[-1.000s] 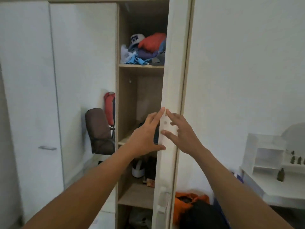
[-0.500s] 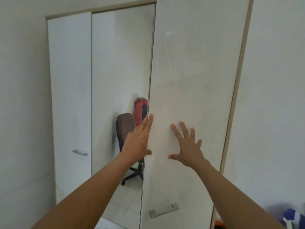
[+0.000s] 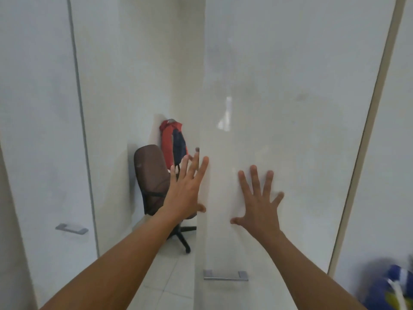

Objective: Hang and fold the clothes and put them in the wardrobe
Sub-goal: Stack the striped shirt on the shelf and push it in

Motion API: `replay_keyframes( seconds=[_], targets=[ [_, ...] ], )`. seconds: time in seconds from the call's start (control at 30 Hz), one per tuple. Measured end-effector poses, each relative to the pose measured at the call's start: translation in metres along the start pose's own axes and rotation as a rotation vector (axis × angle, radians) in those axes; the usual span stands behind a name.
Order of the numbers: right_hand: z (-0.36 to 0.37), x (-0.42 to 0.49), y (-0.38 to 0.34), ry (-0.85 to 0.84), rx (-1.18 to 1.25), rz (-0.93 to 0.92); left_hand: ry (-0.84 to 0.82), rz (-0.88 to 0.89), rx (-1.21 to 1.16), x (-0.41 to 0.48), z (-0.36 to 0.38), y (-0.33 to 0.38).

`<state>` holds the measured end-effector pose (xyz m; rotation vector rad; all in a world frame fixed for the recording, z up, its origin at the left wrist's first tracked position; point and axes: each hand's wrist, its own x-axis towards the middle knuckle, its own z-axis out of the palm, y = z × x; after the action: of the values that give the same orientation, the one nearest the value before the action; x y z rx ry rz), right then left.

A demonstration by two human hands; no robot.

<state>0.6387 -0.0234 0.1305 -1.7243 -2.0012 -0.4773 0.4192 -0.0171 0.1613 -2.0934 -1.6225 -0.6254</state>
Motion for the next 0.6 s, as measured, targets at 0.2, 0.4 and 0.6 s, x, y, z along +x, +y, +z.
replay_keyframes(
  seconds=[0.2,0.4,0.6],
  targets=[
    [0.044,0.028,0.005,0.027,-0.108,0.031,0.017,0.049,0.016,0.044,0.047,-0.025],
    [0.067,0.049,0.005,0.056,-0.118,0.074,0.031,0.008,0.05,0.066,0.073,-0.03],
    [0.059,0.044,-0.001,0.041,-0.105,0.084,0.043,-0.003,0.058,0.062,0.072,-0.027]
  ],
)
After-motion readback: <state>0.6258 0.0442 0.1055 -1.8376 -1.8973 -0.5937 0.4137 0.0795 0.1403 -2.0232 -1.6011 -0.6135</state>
